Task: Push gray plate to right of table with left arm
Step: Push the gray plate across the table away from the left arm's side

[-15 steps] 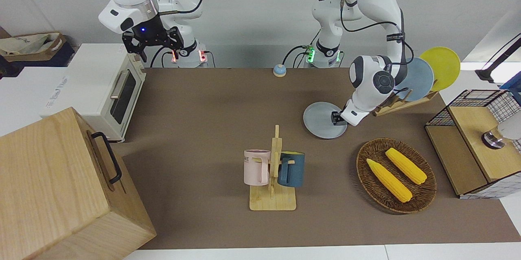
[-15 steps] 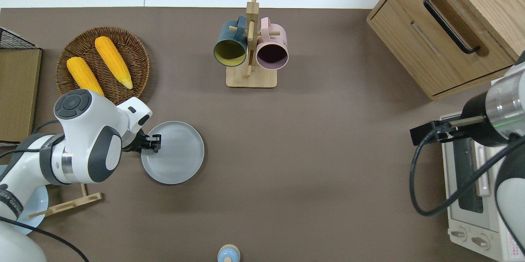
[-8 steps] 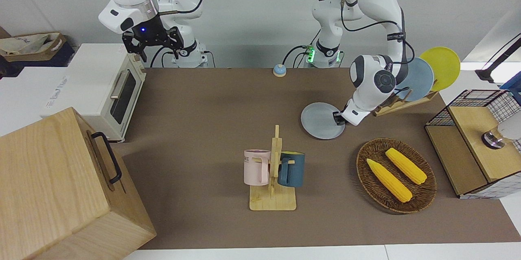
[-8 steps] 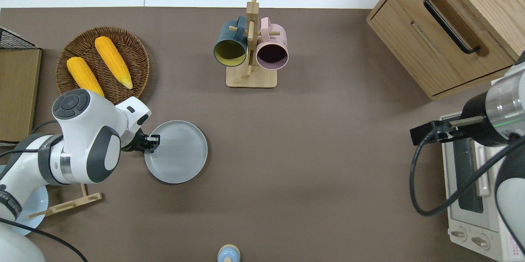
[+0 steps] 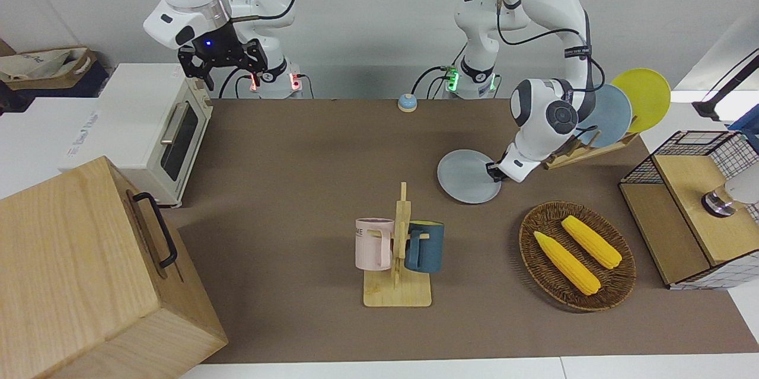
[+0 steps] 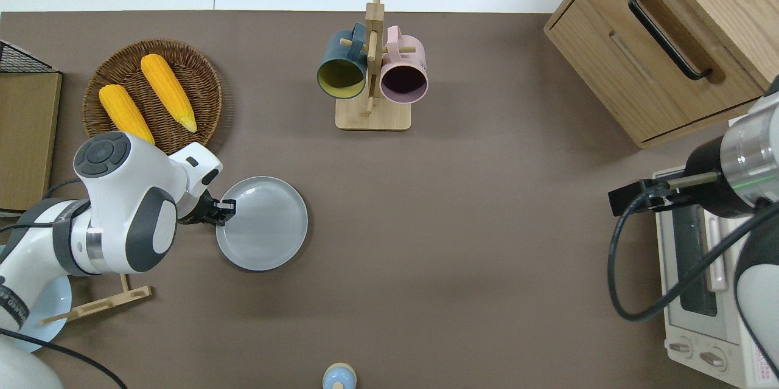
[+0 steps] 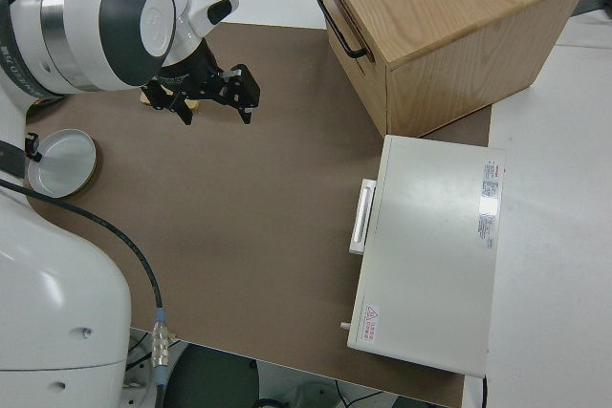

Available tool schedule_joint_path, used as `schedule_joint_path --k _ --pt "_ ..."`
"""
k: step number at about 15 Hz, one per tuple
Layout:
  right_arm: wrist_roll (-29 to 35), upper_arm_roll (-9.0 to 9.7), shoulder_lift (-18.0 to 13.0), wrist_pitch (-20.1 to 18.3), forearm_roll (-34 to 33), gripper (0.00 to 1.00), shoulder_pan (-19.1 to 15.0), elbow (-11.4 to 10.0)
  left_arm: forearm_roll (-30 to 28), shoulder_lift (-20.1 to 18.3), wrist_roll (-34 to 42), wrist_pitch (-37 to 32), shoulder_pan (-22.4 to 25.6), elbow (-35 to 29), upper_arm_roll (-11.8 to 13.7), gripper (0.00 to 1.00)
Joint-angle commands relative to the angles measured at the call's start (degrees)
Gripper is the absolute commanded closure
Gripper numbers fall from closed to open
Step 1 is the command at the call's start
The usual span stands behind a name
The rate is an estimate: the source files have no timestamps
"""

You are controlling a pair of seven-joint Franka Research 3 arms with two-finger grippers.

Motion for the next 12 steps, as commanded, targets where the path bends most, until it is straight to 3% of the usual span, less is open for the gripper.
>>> schedule_joint_path --k 1,8,12 --pt "0.13 0.78 -0.17 -0.83 0.15 0.017 -1.11 0.45 -0.06 -0.25 -1.68 0.42 -0.59 -0.66 0.56 0.95" --pt "0.13 0.78 -0.17 -0.83 0.23 0.017 -1.11 0.45 -0.06 0.28 -2.20 1.30 -1.20 -0.92 0.39 0.97" --pt "0.13 0.78 -0.17 -0.83 0.23 0.017 -1.11 0.45 -0.15 0.45 -6.94 1.30 -3.66 -0.66 -0.05 1.00"
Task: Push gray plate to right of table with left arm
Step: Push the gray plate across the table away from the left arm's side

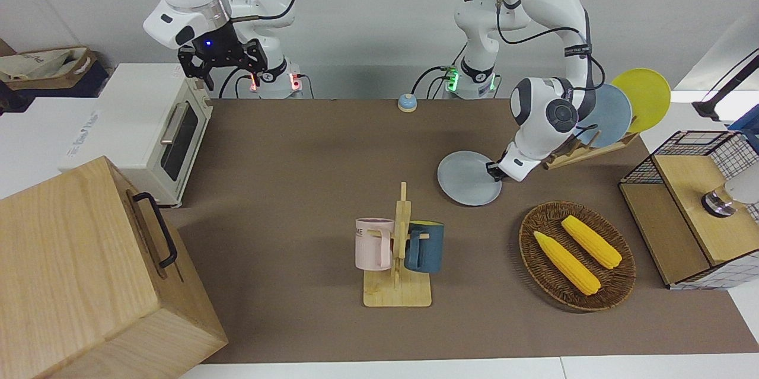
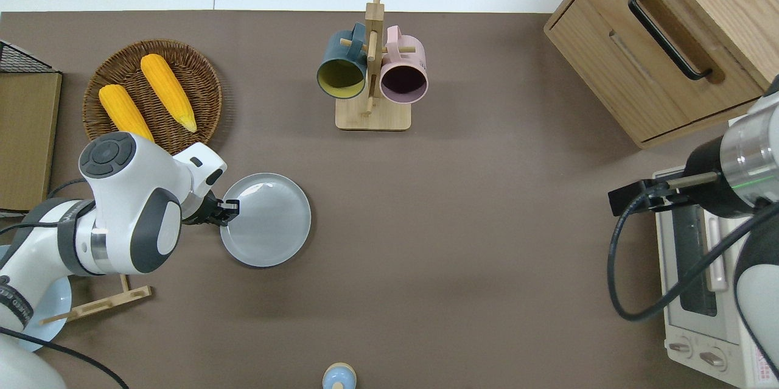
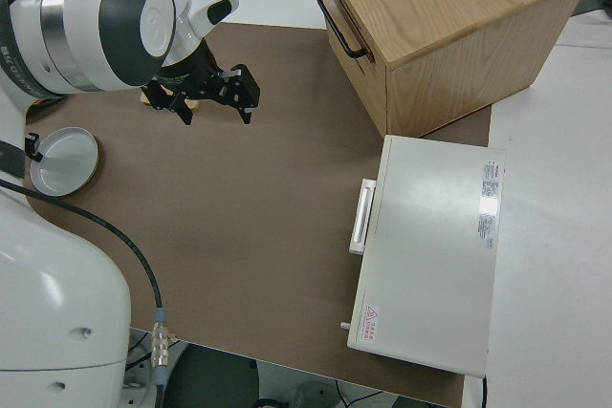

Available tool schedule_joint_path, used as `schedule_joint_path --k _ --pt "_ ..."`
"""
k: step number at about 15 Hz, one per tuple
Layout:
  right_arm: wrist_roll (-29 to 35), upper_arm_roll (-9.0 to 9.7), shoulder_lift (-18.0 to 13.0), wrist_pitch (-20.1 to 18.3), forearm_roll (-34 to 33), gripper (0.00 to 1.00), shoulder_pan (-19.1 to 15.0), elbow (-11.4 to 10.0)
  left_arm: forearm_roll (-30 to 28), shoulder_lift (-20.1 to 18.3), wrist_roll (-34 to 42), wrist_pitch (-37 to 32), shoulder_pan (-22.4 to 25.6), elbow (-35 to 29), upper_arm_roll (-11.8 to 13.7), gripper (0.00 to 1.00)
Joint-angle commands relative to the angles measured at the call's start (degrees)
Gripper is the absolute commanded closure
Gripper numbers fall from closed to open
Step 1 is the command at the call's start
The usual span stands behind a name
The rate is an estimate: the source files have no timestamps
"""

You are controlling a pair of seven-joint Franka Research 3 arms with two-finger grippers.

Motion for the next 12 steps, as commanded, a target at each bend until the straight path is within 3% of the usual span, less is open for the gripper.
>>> schedule_joint_path --k 1,5,12 --pt "0.13 0.78 -0.17 -0.83 0.23 0.017 -1.11 0.45 -0.15 0.73 -5.98 1.32 -3.00 -0.44 -0.13 1.00" --pt "0.13 0.78 -0.17 -0.83 0.23 0.017 -1.11 0.45 -0.15 2.75 -9.93 0.88 -4.31 1.58 -1.88 1.00" --pt "0.13 0.78 -0.17 -0.83 0.23 0.017 -1.11 0.45 -0.24 4.25 -21.08 0.35 -11.60 4.22 -1.97 1.00"
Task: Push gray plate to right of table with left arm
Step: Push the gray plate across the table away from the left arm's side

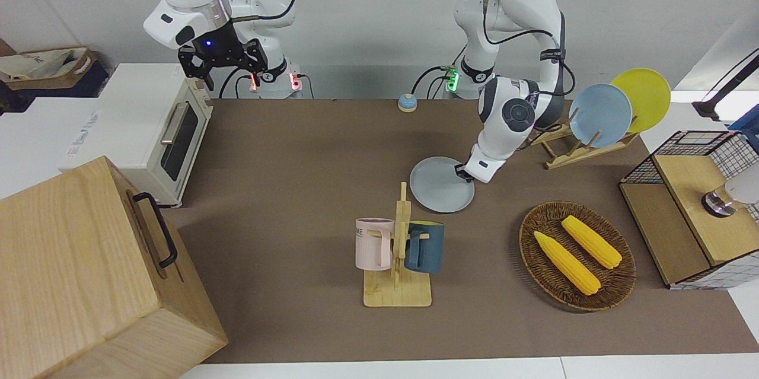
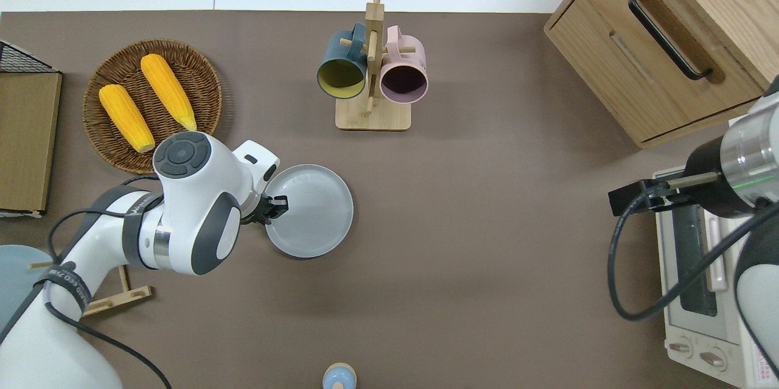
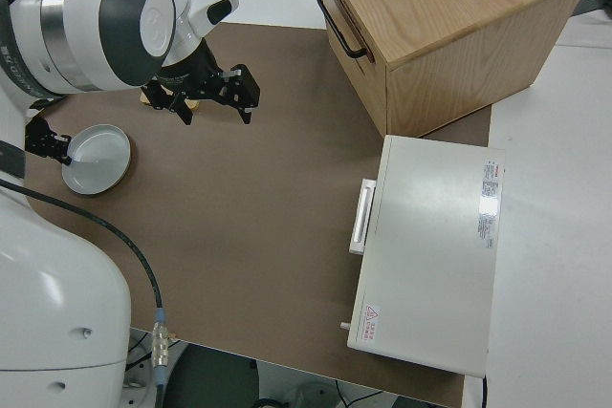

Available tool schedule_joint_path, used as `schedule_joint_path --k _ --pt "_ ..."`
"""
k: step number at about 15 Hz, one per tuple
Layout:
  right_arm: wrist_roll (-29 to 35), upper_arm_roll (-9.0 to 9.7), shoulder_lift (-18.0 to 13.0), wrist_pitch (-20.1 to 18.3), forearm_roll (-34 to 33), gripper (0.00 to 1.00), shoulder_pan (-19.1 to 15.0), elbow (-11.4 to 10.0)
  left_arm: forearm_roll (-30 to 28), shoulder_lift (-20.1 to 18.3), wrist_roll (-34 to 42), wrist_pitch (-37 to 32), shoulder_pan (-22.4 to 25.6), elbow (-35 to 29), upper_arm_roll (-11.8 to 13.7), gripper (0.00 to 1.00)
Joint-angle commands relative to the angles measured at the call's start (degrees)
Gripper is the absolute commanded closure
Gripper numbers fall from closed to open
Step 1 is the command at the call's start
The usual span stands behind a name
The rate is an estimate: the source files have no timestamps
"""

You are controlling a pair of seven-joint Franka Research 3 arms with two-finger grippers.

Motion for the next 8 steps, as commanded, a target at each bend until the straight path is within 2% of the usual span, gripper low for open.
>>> schedule_joint_path --k 1,6,8 --pt "0.13 0.69 -0.17 -0.83 0.23 0.017 -1.11 0.45 -0.32 2.53 -7.59 0.10 -5.75 1.89 0.14 1.00" --pt "0.13 0.78 -0.17 -0.83 0.23 0.017 -1.11 0.45 -0.50 7.26 -18.22 0.10 -12.52 8.03 0.06 1.00" --pt "0.13 0.78 -0.17 -0.83 0.23 0.017 -1.11 0.45 -0.94 8.06 -21.74 0.01 -14.37 9.97 0.06 1.00"
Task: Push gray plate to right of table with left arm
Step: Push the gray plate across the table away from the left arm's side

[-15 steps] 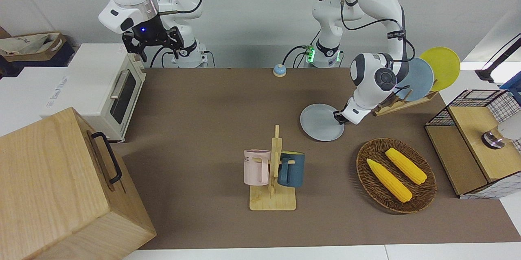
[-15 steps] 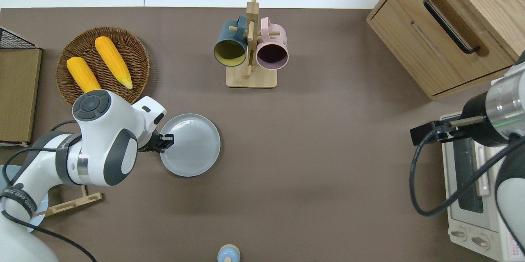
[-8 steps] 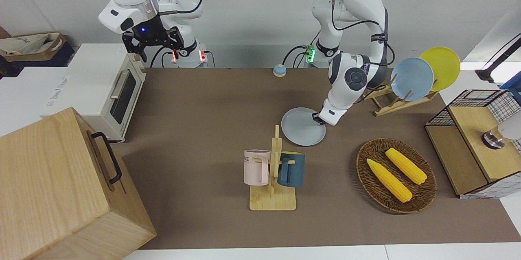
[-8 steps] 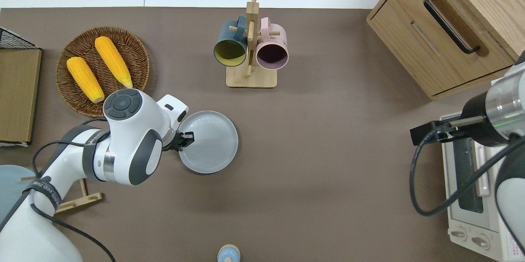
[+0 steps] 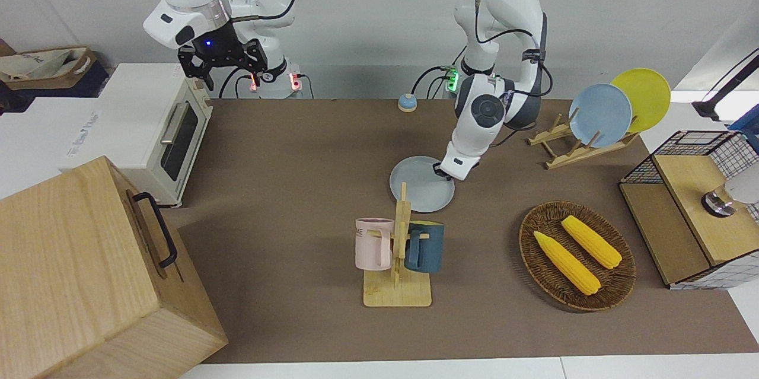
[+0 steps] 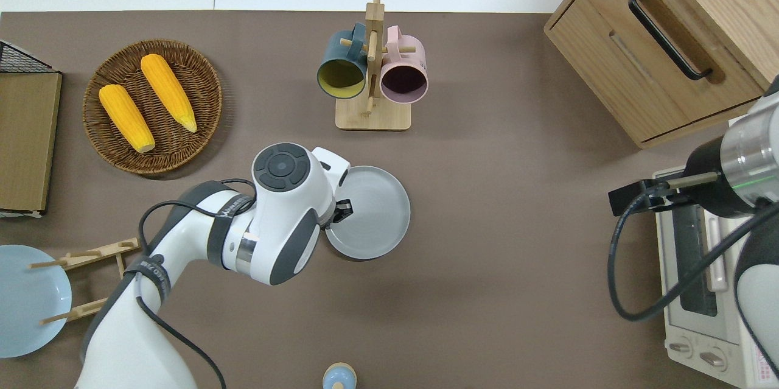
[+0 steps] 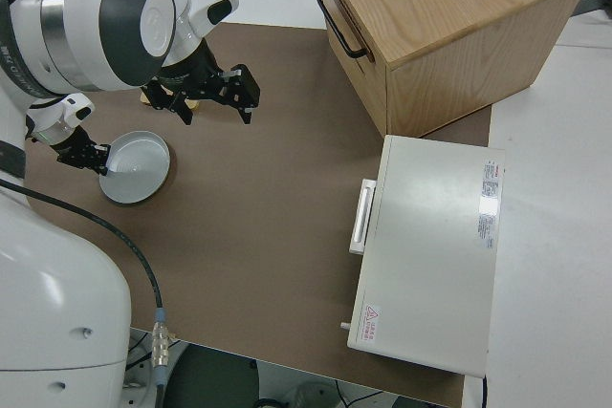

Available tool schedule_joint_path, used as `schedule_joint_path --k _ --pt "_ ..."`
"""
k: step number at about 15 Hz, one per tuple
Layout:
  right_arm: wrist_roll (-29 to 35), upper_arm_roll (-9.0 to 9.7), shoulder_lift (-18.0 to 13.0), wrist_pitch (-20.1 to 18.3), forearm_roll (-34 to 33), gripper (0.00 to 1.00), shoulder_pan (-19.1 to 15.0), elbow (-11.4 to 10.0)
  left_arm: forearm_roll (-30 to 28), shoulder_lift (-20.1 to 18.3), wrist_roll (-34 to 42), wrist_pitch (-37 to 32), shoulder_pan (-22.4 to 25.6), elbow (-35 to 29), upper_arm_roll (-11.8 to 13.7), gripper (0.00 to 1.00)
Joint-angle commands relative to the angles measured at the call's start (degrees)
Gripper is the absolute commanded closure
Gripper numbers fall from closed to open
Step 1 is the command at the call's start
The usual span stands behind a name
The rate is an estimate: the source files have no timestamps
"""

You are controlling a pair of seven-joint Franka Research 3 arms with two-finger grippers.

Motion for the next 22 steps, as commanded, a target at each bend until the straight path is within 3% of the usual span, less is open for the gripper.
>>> schedule_joint_path --k 1,6,9,14,22 --pt "0.13 0.69 -0.17 -0.92 0.23 0.017 -1.11 0.45 -1.37 4.20 -6.57 0.08 -3.83 4.57 0.20 1.00" --pt "0.13 0.69 -0.17 -0.83 0.23 0.017 -1.11 0.45 -1.20 5.17 -13.96 0.25 -4.36 4.75 -5.41 1.00" --pt "0.13 0.78 -0.17 -0.83 0.23 0.017 -1.11 0.45 -1.03 7.54 -17.38 0.26 -4.54 8.78 -7.71 1.00" --pt "0.13 0.78 -0.17 -0.83 0.23 0.017 -1.11 0.45 -0.85 11.49 -24.15 -0.01 -8.93 15.37 -7.98 1.00" --pt "0.13 0.78 -0.17 -0.83 0.23 0.017 -1.11 0.45 -0.94 13.52 -31.79 -0.10 -14.73 18.37 -7.89 1.00"
